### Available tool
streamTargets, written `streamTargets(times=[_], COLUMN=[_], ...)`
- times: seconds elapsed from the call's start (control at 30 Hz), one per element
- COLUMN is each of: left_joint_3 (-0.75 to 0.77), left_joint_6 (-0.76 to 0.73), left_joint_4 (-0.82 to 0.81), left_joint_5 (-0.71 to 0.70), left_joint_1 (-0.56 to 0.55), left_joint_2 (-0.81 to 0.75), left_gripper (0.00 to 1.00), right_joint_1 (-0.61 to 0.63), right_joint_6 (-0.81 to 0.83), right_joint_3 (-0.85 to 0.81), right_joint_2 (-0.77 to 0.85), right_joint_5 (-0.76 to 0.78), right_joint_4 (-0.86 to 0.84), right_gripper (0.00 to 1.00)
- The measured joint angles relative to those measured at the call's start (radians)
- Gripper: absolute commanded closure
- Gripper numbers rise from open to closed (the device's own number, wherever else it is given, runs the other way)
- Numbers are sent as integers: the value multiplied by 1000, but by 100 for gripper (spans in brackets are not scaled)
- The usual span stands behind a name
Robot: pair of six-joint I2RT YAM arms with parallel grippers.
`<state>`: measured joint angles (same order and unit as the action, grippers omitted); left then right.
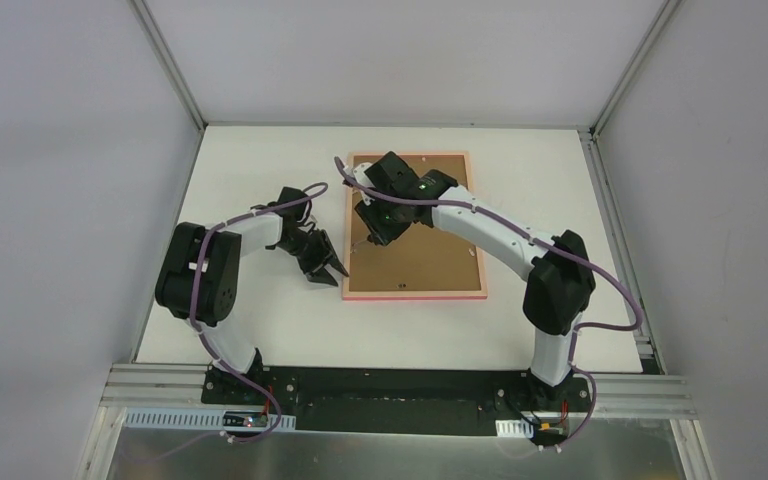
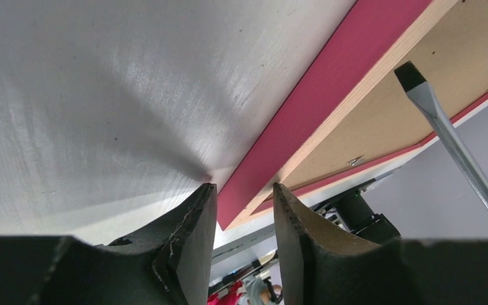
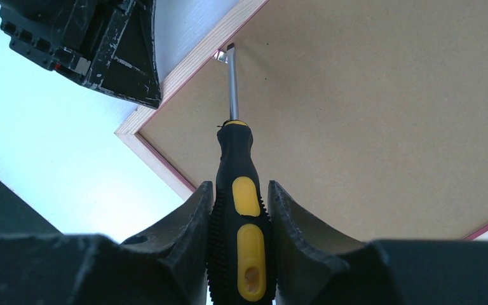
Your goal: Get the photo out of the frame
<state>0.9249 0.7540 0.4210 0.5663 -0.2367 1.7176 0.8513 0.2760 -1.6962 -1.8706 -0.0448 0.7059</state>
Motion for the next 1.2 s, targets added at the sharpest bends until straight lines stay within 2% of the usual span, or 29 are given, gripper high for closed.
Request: streamTargets(times=[0.37,0.63,1.2], left_joint_3=[27,44,88], left_joint_6=[3,14,6], left_joint_4=[32,63,133], left_joint_5=[2,1,6], left_joint_1=[0,2,2], left_joint_2=[32,55,109], left_gripper=[67,62,61], right_joint_1=[58,98,137], right_joint_6=[115,182,197], right_joint_3=[-1,-2,-6], right_joint_2=[-12,-18,-23], right_joint_5=[53,114,154], right_joint_4=[1,28,145], right_gripper=[100,100,100])
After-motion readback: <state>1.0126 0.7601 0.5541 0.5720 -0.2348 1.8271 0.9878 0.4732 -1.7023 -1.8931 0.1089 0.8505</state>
